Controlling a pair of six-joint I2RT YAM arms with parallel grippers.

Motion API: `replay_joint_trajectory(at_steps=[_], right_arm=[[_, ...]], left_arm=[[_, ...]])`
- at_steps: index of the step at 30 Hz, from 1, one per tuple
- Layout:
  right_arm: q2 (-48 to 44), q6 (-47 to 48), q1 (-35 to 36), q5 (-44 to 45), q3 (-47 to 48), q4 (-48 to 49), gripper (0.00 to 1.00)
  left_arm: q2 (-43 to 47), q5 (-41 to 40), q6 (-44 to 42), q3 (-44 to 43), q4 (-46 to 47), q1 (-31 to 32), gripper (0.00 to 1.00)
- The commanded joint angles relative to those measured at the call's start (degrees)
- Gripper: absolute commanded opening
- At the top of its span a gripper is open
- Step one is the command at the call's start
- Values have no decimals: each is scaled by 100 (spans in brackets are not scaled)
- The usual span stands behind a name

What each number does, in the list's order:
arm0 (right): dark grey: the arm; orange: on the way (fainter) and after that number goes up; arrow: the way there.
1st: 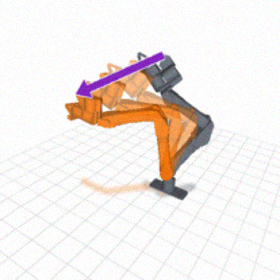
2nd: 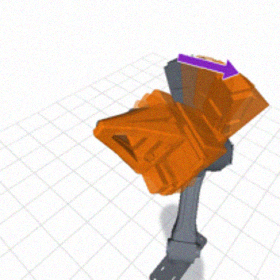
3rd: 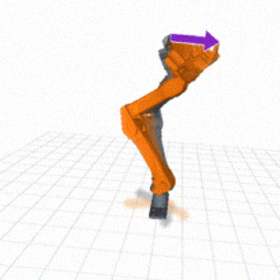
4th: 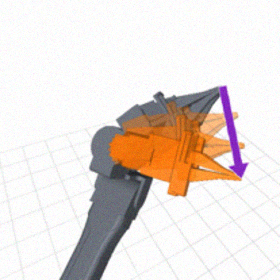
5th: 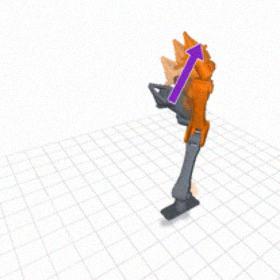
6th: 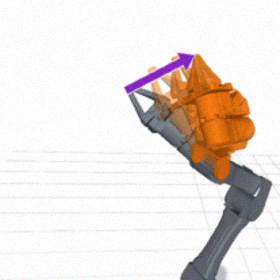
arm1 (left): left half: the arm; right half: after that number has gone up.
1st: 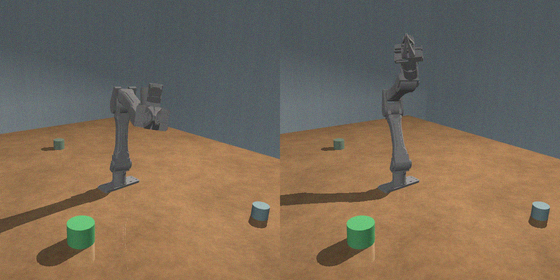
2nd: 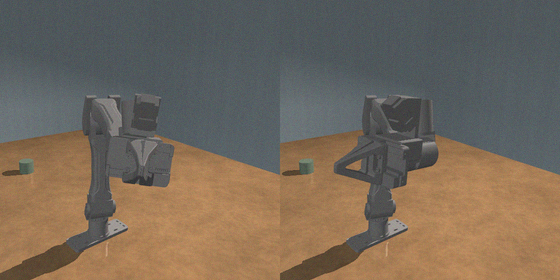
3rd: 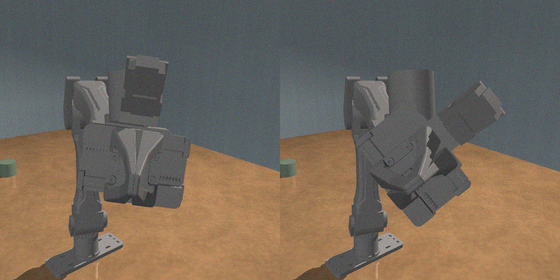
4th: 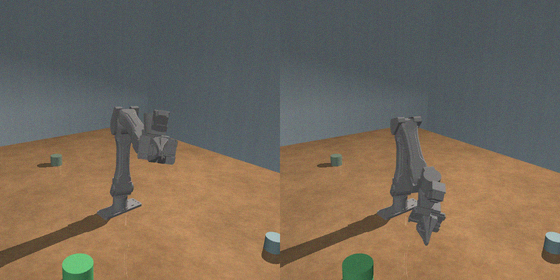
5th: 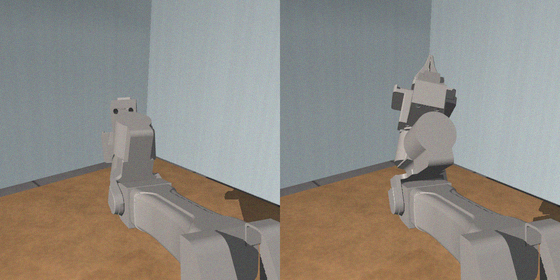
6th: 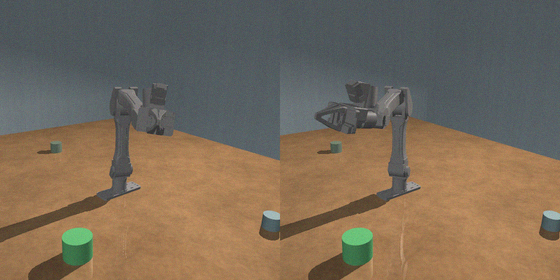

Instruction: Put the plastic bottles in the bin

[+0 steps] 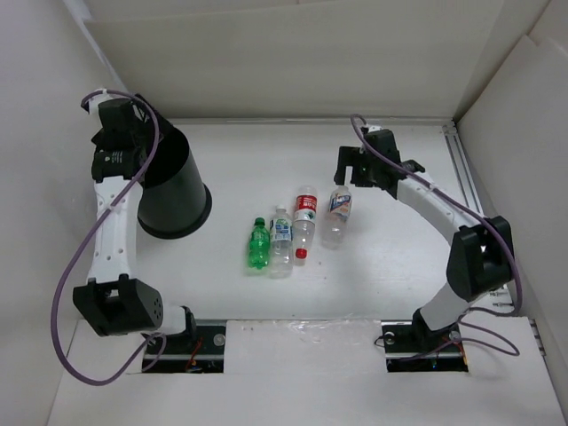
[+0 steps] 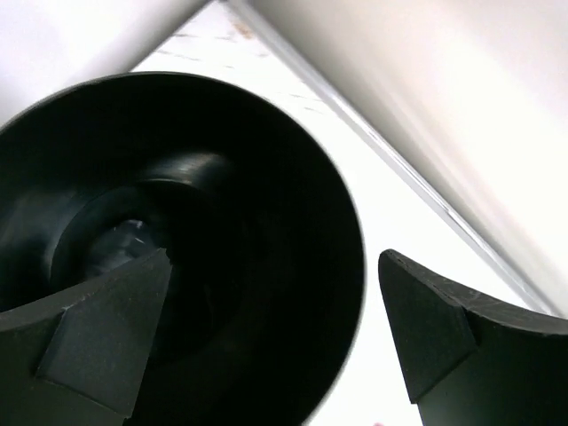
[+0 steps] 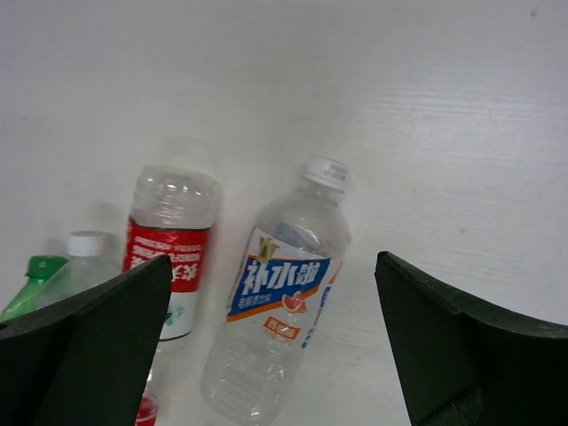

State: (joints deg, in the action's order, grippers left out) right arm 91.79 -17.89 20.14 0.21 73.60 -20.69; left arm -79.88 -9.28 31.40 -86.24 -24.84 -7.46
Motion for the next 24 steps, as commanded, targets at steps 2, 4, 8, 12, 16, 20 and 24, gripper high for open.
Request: replay_joint_trajectory(at_steps=[2, 4, 8, 12, 16, 20, 24], right_arm=[[278, -434, 156, 637, -91, -278, 100], [470, -540, 227, 638, -223, -146, 100], [813, -619, 227, 402, -478, 354, 100], [1209, -794, 227, 23, -584, 601, 99], [1438, -918, 175, 85, -732, 601, 86], [1307, -1024, -97, 85, -1023, 838, 45], [763, -884, -562, -186, -1243, 1040, 0]], left_arm=[[359, 1324, -616, -411, -3, 193, 100], [307, 2181, -959, -586, -3, 193, 100], [306, 3125, -1267, -657, -39, 578, 100], [306, 3799, -1329, -579, 172, 1106, 100], [228, 3654, -1162, -394, 427, 1920, 100], [-159, 3494, -1110, -613, 366, 2820, 100], [-134, 4055, -846, -96, 1023, 3154, 100]])
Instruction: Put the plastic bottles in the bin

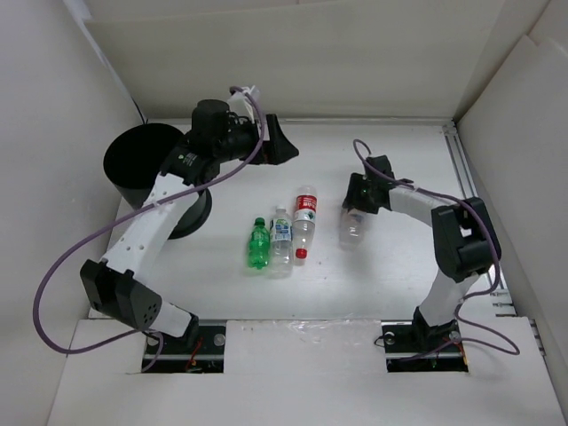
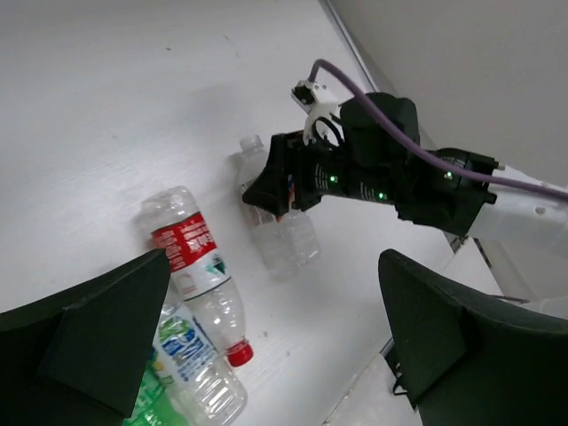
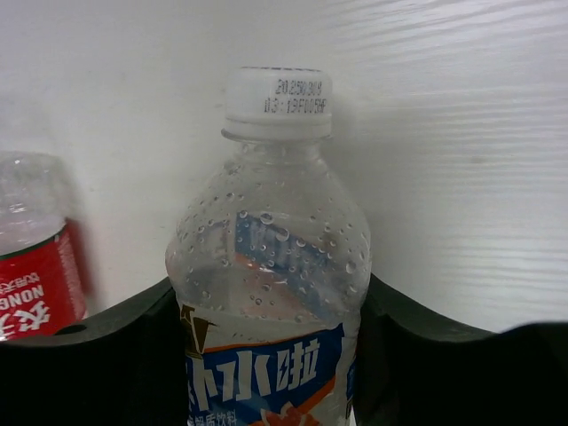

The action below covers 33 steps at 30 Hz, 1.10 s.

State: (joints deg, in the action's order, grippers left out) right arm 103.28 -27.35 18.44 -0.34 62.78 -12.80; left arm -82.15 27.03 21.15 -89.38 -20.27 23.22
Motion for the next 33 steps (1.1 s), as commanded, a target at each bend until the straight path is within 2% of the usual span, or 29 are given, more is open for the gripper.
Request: replay_joint_trajectory(at_steps=[1, 3, 5, 7, 10, 13, 16, 19, 23, 26, 28, 33], right_arm=[[-658, 142, -489, -220, -161, 251, 0], [-949, 387, -717, -709, -161, 321, 0], [-1439, 459, -832, -1220, -161, 672, 0], [-1758, 634, -885, -1992, -161, 1067, 0], [-2294, 426, -947, -2731, -161, 1348, 0], [-2918, -32, -1000, -3409, -573, 2419, 0], [-3375, -454, -1000, -3482, -706, 2914, 0], [-3840, -621, -1000, -3368, -837, 2967, 0], [-4334, -692, -1166, -3280, -838, 2967, 0], [-4562, -754, -1167, -3121, -943, 2967, 0], [-4616, -1050, -1219, -3428, -943, 3046, 0], [-4668, -2018, -1167, -3885, -1242, 4258, 0]], left_arm=[[155, 478, 179, 411, 690, 208, 100], [155, 531, 179, 466, 919, 691, 100], [34, 584, 179, 597, 1225, 1016, 100], [-151, 690, 101, 598, 1376, 1596, 100], [-652, 375, -14, 168, 1377, 2273, 100], [-1127, -204, -92, -333, 1158, 2756, 100], [-1601, -932, -93, -1000, 799, 3082, 100], [-1918, -1785, -93, -1555, 386, 3302, 100], [-1980, -2507, 64, -1696, 199, 3355, 100], [-1823, -2763, 179, -1513, 312, 3355, 100], [-1717, -2817, 179, -1381, 462, 3355, 100], [-1830, -2606, 179, -1459, 490, 3355, 100]])
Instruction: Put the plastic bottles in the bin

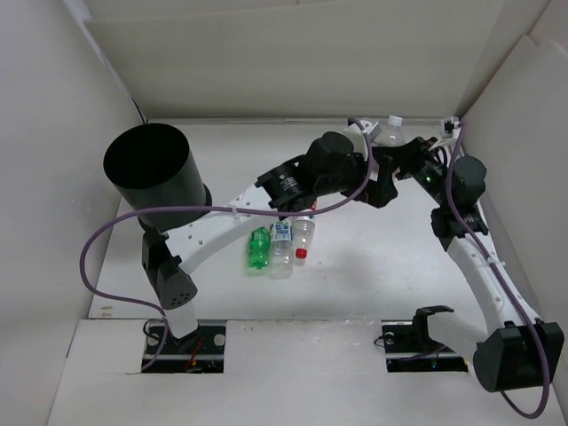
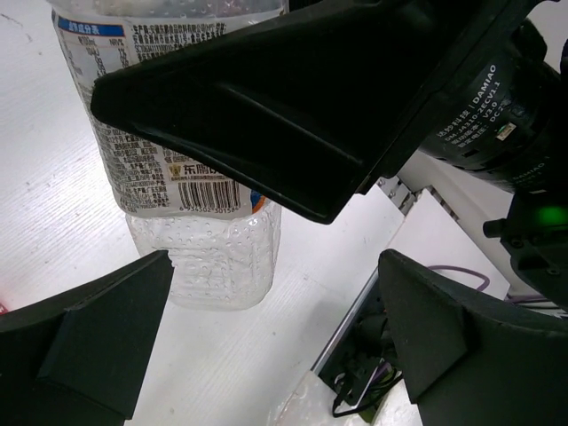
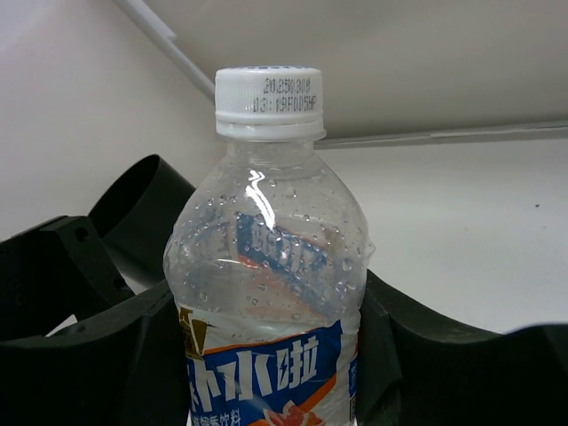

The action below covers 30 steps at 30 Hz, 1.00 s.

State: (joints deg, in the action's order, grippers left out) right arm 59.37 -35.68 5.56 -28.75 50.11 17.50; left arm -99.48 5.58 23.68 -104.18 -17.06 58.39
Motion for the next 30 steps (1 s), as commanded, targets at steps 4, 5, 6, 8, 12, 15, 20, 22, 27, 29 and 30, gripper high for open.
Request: replay_joint_trajectory(at_steps=[4, 5, 6, 8, 12, 15, 20, 22, 27, 29, 30], right_arm=[[-365, -1371, 182, -1097, 78, 1379, 0], [-461, -1371, 182, -1097, 130, 1379, 0], [-514, -1371, 182, -1097, 183, 1318, 0], [-646, -1371, 182, -1097, 271, 1187, 0], [-717, -1424, 234, -1098, 456, 609, 0], [-910, -1170, 235, -888, 772, -209, 0], [-1024, -993, 428, -842, 1018, -844, 0], [-1077, -1072, 428, -895, 1089, -897, 0], [-1182, -1125, 481, -1009, 1344, -1011, 0], [-1183, -1178, 481, -1009, 1344, -1011, 0], [-1183, -1178, 481, -1009, 1396, -1011, 0]], left_arm=[[-98, -462, -127, 73, 229, -161, 100], [-98, -557, -127, 126, 229, -161, 100], [-98, -637, -179, 126, 229, -161, 100], [-45, -838, -180, 179, 177, -161, 100], [-45, -1480, -232, 179, -77, -161, 100], [-45, -1806, -285, 179, -253, -161, 100], [-106, -2132, -338, 232, -307, -161, 100], [-159, -2306, -338, 232, -394, -161, 100], [-221, -2228, -443, 292, -333, -161, 100], [-221, -2176, -443, 293, -219, -161, 100], [-221, -2176, -496, 345, -219, -161, 100]])
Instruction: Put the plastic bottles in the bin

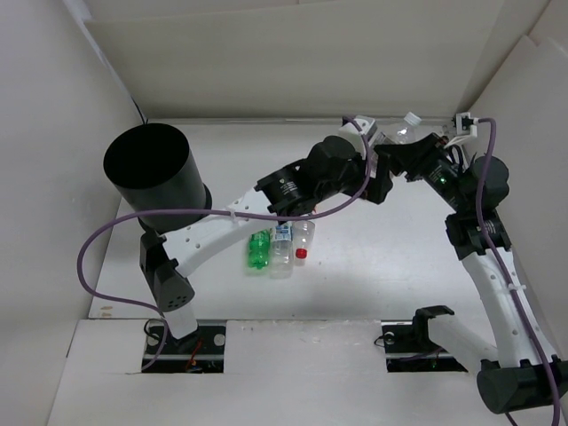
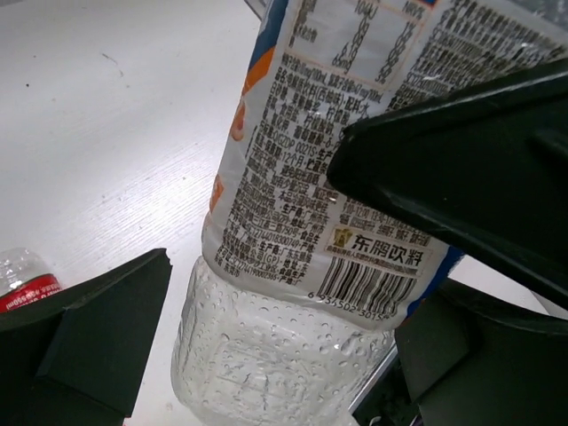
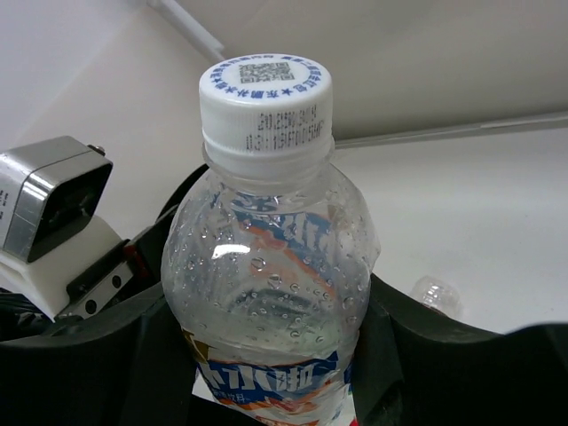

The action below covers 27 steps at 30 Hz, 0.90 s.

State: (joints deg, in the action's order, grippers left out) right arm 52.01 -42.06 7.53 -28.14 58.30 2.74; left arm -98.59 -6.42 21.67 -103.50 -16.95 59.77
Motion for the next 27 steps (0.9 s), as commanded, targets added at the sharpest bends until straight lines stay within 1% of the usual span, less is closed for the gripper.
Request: replay_joint_trajectory(at_steps=[1, 4, 5, 6, 7, 8, 9, 10, 12, 13, 14, 15, 16, 17, 18, 19, 20, 21, 22, 23, 25, 26, 27], right_arm=[[-446, -592, 284, -1071, 577, 464, 0], [-367, -592, 336, -1123, 577, 464, 0], [-306, -592, 337, -1123, 525, 464, 2], [-253, -592, 337, -1123, 524, 464, 5], [-253, -471, 398, -1071, 524, 525, 12], [-253, -400, 398, -1071, 524, 525, 31], [-253, -338, 459, -975, 524, 525, 85], [-305, -129, 460, -783, 524, 525, 100], [-358, 232, 390, -615, 471, 386, 100], [-358, 443, 311, -405, 411, 272, 100], [-358, 854, 154, -237, 410, -173, 100], [-306, 1075, 91, -123, 358, -334, 100], [-227, 1269, 39, 18, 357, -501, 100], [-226, 1532, -23, 341, 279, -825, 100], [-131, 1639, -23, 457, 156, -898, 100], [53, 1718, -23, 546, 77, -898, 100], [212, 1719, 37, 616, 15, -898, 100], [396, 1919, 134, 538, 14, -951, 100], [781, 2017, 222, 538, 14, -951, 100], [941, 2079, 301, 538, -47, -951, 100], [1214, 2132, 600, 590, -178, -654, 100], [1450, 2132, 696, 590, -240, -478, 100], [1574, 2132, 784, 538, -293, -311, 100]], left_arm=[[-310, -863, -295, 348, -99, -299, 100], [-188, -222, -435, 515, 165, -299, 88], [-135, -63, -436, 515, 296, -299, 60], [-135, 43, -436, 515, 298, -299, 38], [-82, 44, -436, 576, 376, -299, 21], [-30, -8, -383, 577, 377, -299, 14], [23, -244, -383, 577, 438, -299, 7], [76, -403, -313, 629, 438, -299, 5], [199, -632, -68, 630, 500, -543, 4], [286, -807, 55, 630, 369, -684, 4], [287, -896, 213, 543, 237, -860, 2], [339, -897, 380, 342, -156, -1079, 2], [392, -984, 547, 253, -342, -1586, 1], [393, -984, 818, 191, -509, -1878, 0], [584, -984, 882, 138, -642, -2159, 0], [673, -932, 883, 137, -826, -2693, 0], [744, -1149, 944, 68, -984, -2951, 0], [814, -1238, 944, 67, -1116, -3188, 0], [945, -1239, 944, -20, -1274, -3443, 0], [1007, -996, 944, -21, -1276, -3968, 0], [1174, -565, 875, 92, -1276, -4550, 0], [1236, -275, 874, 198, -1093, -5153, 0], [1289, 232, 874, 286, -1013, -5446, 0]])
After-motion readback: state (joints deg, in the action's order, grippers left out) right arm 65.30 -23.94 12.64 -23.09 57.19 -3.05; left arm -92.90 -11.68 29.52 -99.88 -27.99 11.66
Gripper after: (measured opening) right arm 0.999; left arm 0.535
